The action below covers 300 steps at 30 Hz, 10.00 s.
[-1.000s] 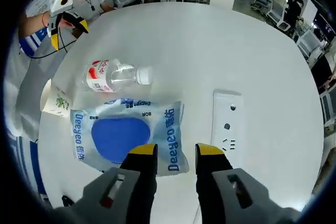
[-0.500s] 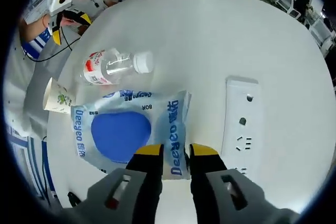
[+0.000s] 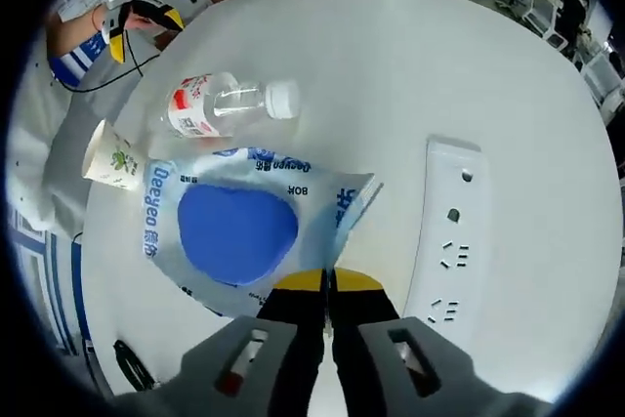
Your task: Arrange the tabletop items into an orderly group along one side of the table until the central work area is clear of visible clutter.
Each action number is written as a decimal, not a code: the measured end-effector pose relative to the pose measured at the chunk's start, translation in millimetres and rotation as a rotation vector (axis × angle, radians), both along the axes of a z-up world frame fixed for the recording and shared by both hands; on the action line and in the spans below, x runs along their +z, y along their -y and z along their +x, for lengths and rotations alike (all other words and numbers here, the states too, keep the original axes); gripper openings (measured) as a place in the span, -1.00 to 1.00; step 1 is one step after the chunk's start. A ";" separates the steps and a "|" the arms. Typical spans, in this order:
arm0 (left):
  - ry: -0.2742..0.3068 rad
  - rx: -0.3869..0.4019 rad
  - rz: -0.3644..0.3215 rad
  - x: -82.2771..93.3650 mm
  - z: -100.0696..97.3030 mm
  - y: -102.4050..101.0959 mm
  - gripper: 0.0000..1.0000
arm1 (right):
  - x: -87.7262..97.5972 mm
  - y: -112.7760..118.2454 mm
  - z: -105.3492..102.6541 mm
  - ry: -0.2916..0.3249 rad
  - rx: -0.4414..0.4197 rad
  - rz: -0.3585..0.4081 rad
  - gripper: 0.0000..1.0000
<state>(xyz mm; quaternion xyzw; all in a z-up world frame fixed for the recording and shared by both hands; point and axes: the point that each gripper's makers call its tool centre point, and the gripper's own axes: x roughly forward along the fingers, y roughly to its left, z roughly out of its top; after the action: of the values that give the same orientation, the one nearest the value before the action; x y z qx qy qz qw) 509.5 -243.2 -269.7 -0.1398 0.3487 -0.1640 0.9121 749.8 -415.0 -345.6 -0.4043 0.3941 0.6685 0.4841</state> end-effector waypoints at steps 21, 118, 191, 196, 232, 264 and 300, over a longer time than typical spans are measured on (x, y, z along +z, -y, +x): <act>0.057 -0.107 0.001 31.6 30.3 42.0 0.12 | 50.9 56.6 -21.5 0.005 -0.340 0.188 -1.00; -0.047 -0.471 0.223 9.8 107.0 214.7 -1.00 | 96.4 205.7 -152.3 0.039 -1.621 0.699 -1.00; -0.159 -0.366 0.128 -53.1 134.3 210.5 -0.79 | 43.0 215.3 -118.5 0.371 -1.454 0.314 -0.77; -0.149 -0.363 0.133 -50.1 135.8 208.1 -0.72 | 46.9 214.3 -119.7 0.382 -1.444 0.317 -0.76; -0.067 -0.414 0.085 -5.5 129.7 199.3 -0.01 | 81.3 204.2 -126.4 0.177 -1.472 0.511 -0.11; 0.014 -0.361 -0.042 57.4 91.1 144.9 0.28 | 131.3 150.1 -131.3 -0.151 -1.423 0.719 0.06; 0.045 -0.183 -0.065 88.4 19.2 29.0 0.29 | 146.9 29.0 -130.1 -0.329 -1.224 0.693 0.06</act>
<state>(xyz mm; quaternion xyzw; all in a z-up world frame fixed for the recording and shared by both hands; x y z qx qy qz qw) 528.7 -272.2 -181.2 -0.1330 0.3337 -0.2607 0.8961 619.7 -444.0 -198.7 0.1715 0.3830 0.4161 0.8067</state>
